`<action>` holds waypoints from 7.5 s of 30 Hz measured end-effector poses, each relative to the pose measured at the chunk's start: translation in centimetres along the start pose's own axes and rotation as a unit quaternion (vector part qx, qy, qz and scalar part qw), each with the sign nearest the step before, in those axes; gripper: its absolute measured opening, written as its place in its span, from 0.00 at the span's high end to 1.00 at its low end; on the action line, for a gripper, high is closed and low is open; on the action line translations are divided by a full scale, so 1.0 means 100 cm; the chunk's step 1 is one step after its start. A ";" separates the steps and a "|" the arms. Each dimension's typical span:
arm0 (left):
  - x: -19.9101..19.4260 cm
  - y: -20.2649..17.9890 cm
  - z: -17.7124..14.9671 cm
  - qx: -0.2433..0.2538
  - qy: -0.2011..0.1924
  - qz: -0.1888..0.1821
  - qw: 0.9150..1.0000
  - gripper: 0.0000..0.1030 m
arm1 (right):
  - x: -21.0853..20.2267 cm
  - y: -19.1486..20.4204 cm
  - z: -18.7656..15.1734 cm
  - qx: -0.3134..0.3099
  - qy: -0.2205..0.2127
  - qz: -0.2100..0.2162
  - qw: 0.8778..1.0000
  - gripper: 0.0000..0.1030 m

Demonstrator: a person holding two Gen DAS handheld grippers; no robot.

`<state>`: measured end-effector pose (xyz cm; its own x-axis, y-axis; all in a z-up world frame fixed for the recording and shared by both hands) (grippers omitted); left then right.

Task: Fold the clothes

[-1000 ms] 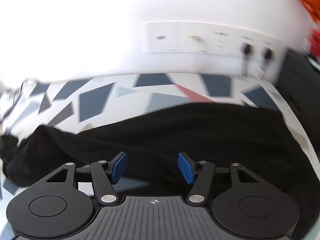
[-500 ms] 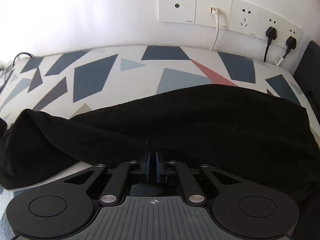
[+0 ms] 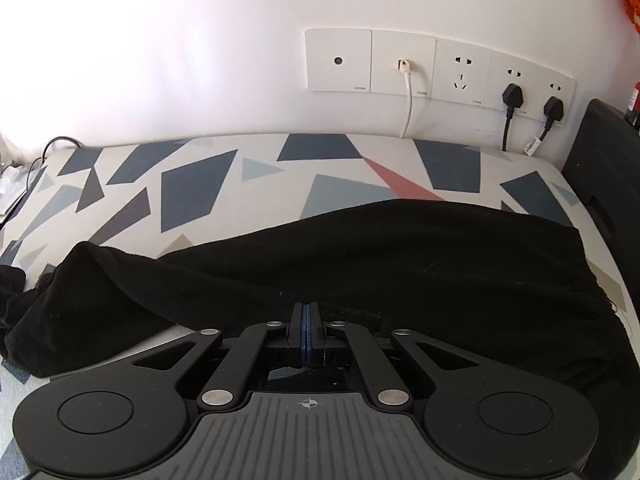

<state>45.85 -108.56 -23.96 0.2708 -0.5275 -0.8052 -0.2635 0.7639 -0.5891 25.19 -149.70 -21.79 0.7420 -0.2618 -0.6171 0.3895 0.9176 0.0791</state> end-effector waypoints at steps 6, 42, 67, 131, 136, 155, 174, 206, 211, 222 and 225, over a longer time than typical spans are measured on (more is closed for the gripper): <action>0.001 -0.006 -0.014 -0.003 0.009 -0.025 1.000 0.42 | -0.001 0.001 -0.002 -0.006 -0.001 0.008 1.000 1.00; -0.035 0.004 0.004 -0.017 -0.129 -0.042 0.991 0.97 | 0.002 0.051 0.012 -0.171 0.023 0.145 0.974 0.98; -0.029 0.022 0.024 0.052 -0.179 0.011 0.982 0.97 | -0.017 0.068 -0.006 -0.185 -0.011 0.125 0.975 0.99; 0.096 -0.125 0.124 0.386 -0.237 0.175 0.874 0.27 | 0.128 0.028 0.075 0.080 -0.042 -0.040 0.995 0.23; 0.089 -0.130 0.075 0.367 -0.167 0.108 0.909 0.27 | 0.064 -0.048 0.047 0.089 -0.034 -0.087 0.992 0.24; 0.128 -0.160 0.060 0.443 -0.202 0.151 0.860 0.20 | -0.005 -0.049 -0.065 0.014 0.066 -0.056 0.996 0.25; 0.120 -0.148 0.085 0.398 -0.201 0.186 0.875 0.09 | -0.024 -0.064 -0.082 0.024 0.100 -0.064 0.993 0.12; -0.033 -0.067 -0.116 0.405 -0.212 0.186 0.870 0.08 | -0.137 -0.160 -0.101 0.208 -0.025 -0.180 0.961 0.17; -0.041 -0.060 -0.127 0.405 -0.208 0.170 0.874 0.08 | -0.184 -0.195 -0.133 0.252 -0.040 -0.277 0.926 0.15; -0.102 -0.004 -0.106 0.406 -0.243 0.132 0.871 0.08 | -0.190 -0.164 -0.166 0.378 -0.037 -0.261 0.887 0.91; -0.126 0.027 -0.090 0.378 -0.255 0.121 0.882 0.08 | -0.195 -0.134 -0.140 0.344 -0.069 -0.243 0.904 0.92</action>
<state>33.37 -103.22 -16.05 0.7227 -0.2263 -0.6530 0.2691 0.9625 -0.0357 -2.11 -152.68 -21.77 0.4340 -0.6625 -0.6105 0.9002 0.2927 0.3223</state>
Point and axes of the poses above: each gripper's, at about its wrist camera, not at the fingertips, and x roughly the way its jaws point, y to its left, z to its top, the point moved 5 cm from there along x, roughly the way its jaws point, and after that the axes turned 10 degrees about -y, right-handed, at the moved point
